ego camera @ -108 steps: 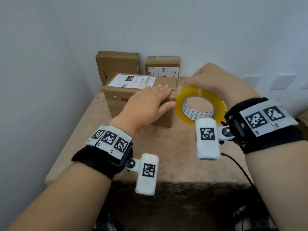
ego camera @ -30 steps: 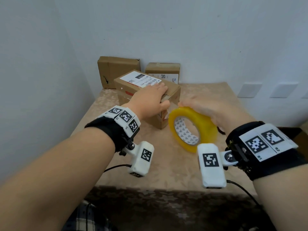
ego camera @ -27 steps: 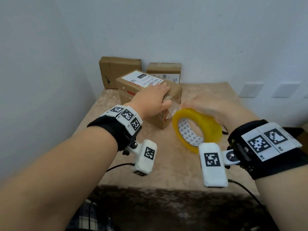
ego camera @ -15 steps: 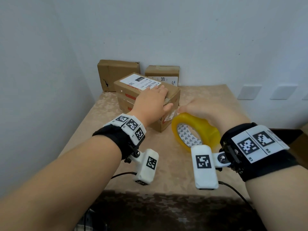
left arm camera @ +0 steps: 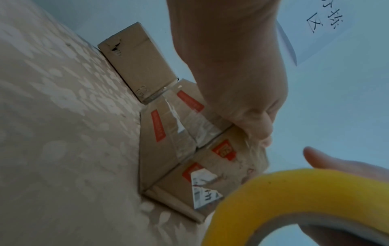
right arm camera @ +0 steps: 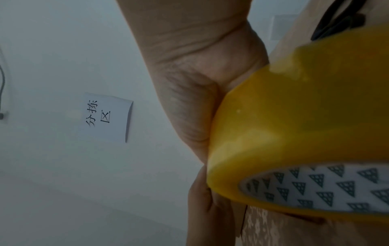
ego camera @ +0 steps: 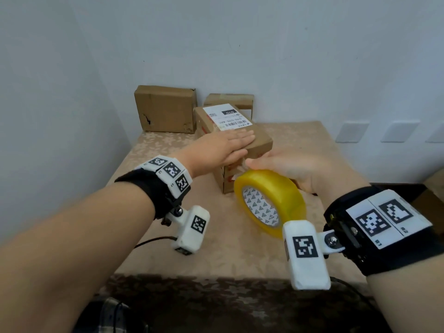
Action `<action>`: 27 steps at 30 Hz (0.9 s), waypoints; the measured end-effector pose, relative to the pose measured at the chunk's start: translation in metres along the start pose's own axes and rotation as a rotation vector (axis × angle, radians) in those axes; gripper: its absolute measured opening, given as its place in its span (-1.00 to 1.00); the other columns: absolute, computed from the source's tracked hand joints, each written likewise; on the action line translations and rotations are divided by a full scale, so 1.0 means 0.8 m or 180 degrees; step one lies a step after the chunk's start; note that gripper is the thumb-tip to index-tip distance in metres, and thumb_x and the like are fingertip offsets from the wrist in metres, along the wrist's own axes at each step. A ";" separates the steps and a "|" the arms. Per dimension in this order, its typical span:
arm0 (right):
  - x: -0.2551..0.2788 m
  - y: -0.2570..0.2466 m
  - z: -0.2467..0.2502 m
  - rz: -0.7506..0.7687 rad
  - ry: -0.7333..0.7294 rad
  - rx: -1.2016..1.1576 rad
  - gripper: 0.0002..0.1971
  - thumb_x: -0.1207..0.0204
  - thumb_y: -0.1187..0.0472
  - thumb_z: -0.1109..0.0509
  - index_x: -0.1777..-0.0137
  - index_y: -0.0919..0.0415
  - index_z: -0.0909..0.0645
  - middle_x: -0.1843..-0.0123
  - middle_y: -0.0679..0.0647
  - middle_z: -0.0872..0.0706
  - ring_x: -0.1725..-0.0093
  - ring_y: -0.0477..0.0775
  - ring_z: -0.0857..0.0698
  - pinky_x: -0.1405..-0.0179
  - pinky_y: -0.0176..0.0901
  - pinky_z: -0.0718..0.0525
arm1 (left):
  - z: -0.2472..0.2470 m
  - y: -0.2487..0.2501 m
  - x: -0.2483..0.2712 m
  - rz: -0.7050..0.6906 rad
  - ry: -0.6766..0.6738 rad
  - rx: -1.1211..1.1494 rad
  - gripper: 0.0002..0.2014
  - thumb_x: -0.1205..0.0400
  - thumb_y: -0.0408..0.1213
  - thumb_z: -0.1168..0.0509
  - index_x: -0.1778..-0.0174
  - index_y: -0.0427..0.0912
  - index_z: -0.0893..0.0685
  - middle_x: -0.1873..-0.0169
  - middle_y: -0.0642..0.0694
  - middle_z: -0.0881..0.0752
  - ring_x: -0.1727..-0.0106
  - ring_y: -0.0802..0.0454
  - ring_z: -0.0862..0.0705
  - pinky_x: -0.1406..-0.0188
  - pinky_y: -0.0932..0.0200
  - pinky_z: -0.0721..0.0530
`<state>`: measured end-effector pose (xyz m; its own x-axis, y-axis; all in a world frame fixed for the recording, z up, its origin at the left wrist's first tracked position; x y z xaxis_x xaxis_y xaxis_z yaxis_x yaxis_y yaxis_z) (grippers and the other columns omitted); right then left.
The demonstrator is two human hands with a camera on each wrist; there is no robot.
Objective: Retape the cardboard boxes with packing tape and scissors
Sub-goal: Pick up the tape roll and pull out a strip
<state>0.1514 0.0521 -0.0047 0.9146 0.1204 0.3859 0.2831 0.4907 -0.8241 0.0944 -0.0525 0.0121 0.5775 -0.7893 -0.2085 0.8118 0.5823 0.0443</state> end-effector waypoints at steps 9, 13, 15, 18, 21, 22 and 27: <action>-0.005 0.002 0.001 -0.0140 0.0404 -0.0579 -0.73 -0.56 -0.03 -0.42 -0.12 0.14 -0.64 -0.02 0.19 -0.80 0.03 0.21 -0.80 -0.09 0.13 -0.76 | 0.011 -0.032 0.005 0.0599 -0.0276 -0.0231 -0.45 -0.70 0.07 -0.10 -0.63 0.05 -0.24 -0.62 -0.09 -0.25 -0.62 -0.08 -0.21 -0.57 0.00 -0.18; -0.002 0.001 -0.002 -0.0173 0.0479 -0.0943 -0.85 -0.64 0.09 -0.36 0.03 0.17 -0.56 0.13 0.29 -0.78 0.34 0.22 -0.78 0.27 0.08 -0.82 | 0.019 -0.021 0.019 0.0781 0.0057 -0.0074 -0.48 -0.67 -0.01 -0.23 -0.55 -0.09 -0.42 -0.55 -0.07 -0.40 -0.55 -0.02 -0.35 -0.46 0.00 -0.36; 0.000 -0.003 -0.010 -0.0139 0.0415 -0.1022 -0.84 -0.67 0.13 -0.33 0.03 0.23 -0.55 0.15 0.35 -0.77 0.42 0.22 -0.75 0.38 0.07 -0.79 | 0.018 -0.017 0.022 0.0787 0.0147 0.0104 -0.51 -0.67 -0.07 -0.26 -0.52 -0.12 -0.46 -0.53 -0.07 -0.43 -0.56 0.00 -0.34 -0.46 0.00 -0.34; -0.002 -0.007 -0.015 -0.0019 0.0435 -0.1143 -0.80 -0.67 0.16 -0.31 0.02 0.32 -0.57 0.19 0.38 -0.77 0.41 0.27 -0.75 0.31 0.15 -0.79 | 0.016 -0.023 0.019 0.0843 0.0241 0.0316 -0.47 -0.63 -0.05 -0.31 -0.53 -0.05 -0.44 -0.57 -0.02 -0.38 -0.60 0.07 -0.29 -0.53 0.07 -0.27; -0.004 -0.008 -0.015 0.0078 0.0489 -0.1153 -0.82 -0.64 0.20 -0.33 0.02 0.36 -0.61 0.12 0.43 -0.77 0.26 0.40 -0.78 0.08 0.34 -0.76 | 0.014 -0.029 0.014 0.0824 0.0244 0.0370 -0.45 -0.60 -0.01 -0.33 -0.53 -0.01 -0.44 -0.56 0.01 -0.38 -0.59 0.08 -0.31 -0.53 0.10 -0.28; -0.005 -0.007 -0.015 0.0077 0.0510 -0.1148 -0.84 -0.62 0.23 -0.33 0.05 0.35 -0.61 0.11 0.44 -0.77 0.22 0.43 -0.79 0.05 0.37 -0.75 | 0.013 -0.030 0.012 0.0804 0.0253 0.0370 -0.46 -0.61 0.00 -0.32 -0.52 0.00 -0.45 -0.55 0.02 -0.39 -0.58 0.09 -0.32 -0.53 0.11 -0.28; -0.003 -0.006 -0.014 0.0164 0.0598 -0.1537 -0.92 -0.62 0.33 -0.31 -0.06 0.24 -0.59 0.25 0.18 -0.72 0.50 0.01 -0.75 0.49 -0.14 -0.73 | 0.012 -0.030 0.010 0.0702 0.0333 0.0385 -0.54 -0.66 -0.07 -0.28 -0.50 -0.03 -0.49 -0.53 0.00 -0.41 -0.59 0.12 -0.30 -0.53 0.17 -0.23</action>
<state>0.1510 0.0397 -0.0063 0.9543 -0.0449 0.2953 0.2968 0.0289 -0.9545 0.0803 -0.0747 0.0184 0.7345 -0.6179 -0.2806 0.6755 0.7054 0.2148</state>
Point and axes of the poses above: each hand's wrist, its own x-axis away from the middle knuckle, its own z-axis out of the back of the hand, y = z × x, the point moved 7 cm from there along -x, towards the middle knuckle
